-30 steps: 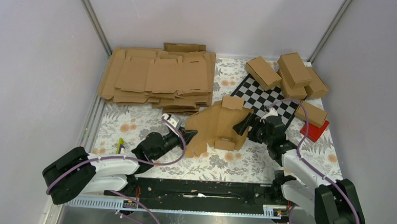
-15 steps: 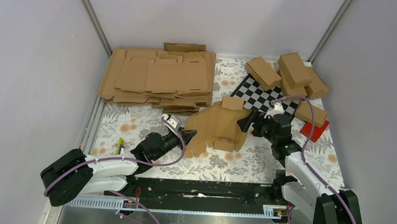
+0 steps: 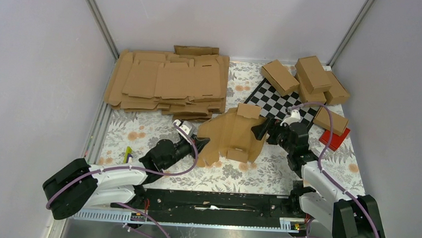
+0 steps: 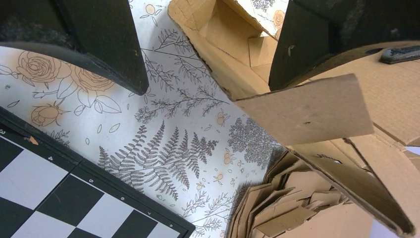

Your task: Fold the paper box

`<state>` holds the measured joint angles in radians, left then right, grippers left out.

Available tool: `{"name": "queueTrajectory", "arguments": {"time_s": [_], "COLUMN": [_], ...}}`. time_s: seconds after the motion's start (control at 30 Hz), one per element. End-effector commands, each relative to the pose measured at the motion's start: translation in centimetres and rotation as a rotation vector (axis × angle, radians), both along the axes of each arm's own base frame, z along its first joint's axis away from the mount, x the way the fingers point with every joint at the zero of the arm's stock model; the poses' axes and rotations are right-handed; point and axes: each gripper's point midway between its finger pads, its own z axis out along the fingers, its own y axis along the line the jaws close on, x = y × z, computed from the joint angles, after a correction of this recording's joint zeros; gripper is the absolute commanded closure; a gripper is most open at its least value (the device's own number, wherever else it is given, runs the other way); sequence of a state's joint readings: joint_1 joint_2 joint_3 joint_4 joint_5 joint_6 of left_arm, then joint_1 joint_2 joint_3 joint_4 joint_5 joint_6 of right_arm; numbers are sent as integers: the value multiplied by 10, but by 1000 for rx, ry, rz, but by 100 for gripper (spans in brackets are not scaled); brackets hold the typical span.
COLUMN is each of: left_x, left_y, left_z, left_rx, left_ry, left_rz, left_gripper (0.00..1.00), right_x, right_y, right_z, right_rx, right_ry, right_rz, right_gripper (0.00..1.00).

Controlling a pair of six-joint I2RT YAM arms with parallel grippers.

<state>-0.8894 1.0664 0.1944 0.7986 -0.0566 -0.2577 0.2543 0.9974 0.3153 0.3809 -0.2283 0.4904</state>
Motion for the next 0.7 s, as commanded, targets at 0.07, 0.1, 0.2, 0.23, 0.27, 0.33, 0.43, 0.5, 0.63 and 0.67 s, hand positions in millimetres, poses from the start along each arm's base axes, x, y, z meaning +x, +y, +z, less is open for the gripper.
{"name": "queueTrajectory", "arguments": {"time_s": [0.07, 0.1, 0.2, 0.23, 0.27, 0.33, 0.43, 0.5, 0.63, 0.67], "left_x": [3, 3, 2, 1, 0, 1, 0, 0, 0, 0], "left_y": [-2, -2, -4, -5, -6, -5, -5, -5, -5, -5], "left_z": [21, 22, 22, 22, 21, 21, 21, 22, 22, 23], "left_rx": [-39, -40, -39, -38, -35, -35, -37, -42, -45, -47], "left_ry": [-59, -60, -59, -58, -56, -55, -57, -59, -61, -61], "left_rz": [4, 3, -8, -16, -20, -18, -18, -17, -17, -19], "left_gripper": [100, 100, 100, 100, 100, 100, 100, 100, 100, 100], "right_x": [3, 2, -1, -1, -2, -3, -11, -18, -36, -41], "right_y": [1, 2, 6, 7, 7, 9, 15, 19, 19, 21], "right_z": [14, 13, 11, 11, 10, 9, 7, 6, -9, -11], "right_rx": [-31, -34, -34, -35, -36, -32, -3, 25, 40, 47], "right_ry": [-98, -97, -94, -95, -93, -86, -50, -19, 74, 86], "right_rz": [44, 53, 85, 91, 96, 106, 140, 161, 165, 170], "right_gripper": [0, 0, 0, 0, 1, 4, 11, 12, 18, 21]}}
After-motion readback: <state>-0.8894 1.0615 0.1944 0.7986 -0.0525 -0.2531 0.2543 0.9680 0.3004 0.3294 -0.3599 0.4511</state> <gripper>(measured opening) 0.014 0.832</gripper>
